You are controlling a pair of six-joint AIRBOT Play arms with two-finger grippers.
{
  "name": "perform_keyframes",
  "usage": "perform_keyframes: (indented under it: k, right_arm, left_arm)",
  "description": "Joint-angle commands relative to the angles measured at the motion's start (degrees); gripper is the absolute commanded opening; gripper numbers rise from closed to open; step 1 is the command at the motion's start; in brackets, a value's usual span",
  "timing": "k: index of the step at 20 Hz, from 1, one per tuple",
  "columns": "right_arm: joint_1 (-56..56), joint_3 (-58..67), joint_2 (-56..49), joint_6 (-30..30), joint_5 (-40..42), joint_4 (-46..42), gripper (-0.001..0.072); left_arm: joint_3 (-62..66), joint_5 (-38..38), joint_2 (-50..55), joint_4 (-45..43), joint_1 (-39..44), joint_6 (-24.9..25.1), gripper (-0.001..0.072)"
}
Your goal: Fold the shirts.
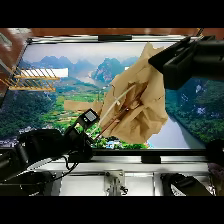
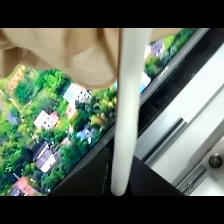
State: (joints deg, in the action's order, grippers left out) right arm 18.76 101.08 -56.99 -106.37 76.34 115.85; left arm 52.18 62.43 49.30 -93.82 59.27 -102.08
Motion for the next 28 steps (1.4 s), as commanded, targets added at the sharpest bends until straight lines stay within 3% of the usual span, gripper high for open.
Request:
perform_keyframes:
  k: [1,5,7,10,12,15,20,24,28]
  right_arm:
    - [-0.02,0.04,2.14,-1.95,2.12,2.47,0.0061]
    - [-0.02,0.04,4.37,-2.34,2.32,-3.17,0.0061]
    - [-0.02,0.04,4.7,-2.34,2.25,-8.11,0.0062]
    - [-0.02,0.02,4.42,-2.36,0.76,-10.43,0.0061]
    - [-0.02,0.02,4.04,-2.36,-0.66,-10.38,0.0061]
    - [-0.02,-0.02,3.19,-2.36,-1.7,-10.05,0.0061]
    - [-0.02,-0.02,0.59,-2.38,-1.86,-9.99,0.0062]
    - [-0.02,-0.02,-1.42,-2.36,-2.93,-10.16,0.0061]
    - [-0.02,-0.02,-1.49,-2.34,-5.31,-9.01,0.0061]
  left_arm:
    - [0.0,-2.8,0.44,1.07,-1.03,-5.73,0.0049]
    - [0.13,1.11,-0.5,2.86,0.66,-9.7,0.0049]
    - [1.18,7.82,-2.58,2.8,3.15,-9.79,0.0048]
    - [1.9,19.34,-6.73,1.77,6.58,-15.74,0.0049]
    - [1.9,22.64,-9.44,1.77,9.16,-19.23,0.0048]
    - [1.97,23.78,-10.58,1.99,11.98,-22.18,0.0048]
    - [2.54,26.64,-11.41,2.49,16.59,-21.75,0.0048]
    - [2.54,30.25,-14.58,1.77,19.15,-29.4,0.0048]
    - [2.49,30.18,-13.97,-1.31,19.67,-33.31,0.0048]
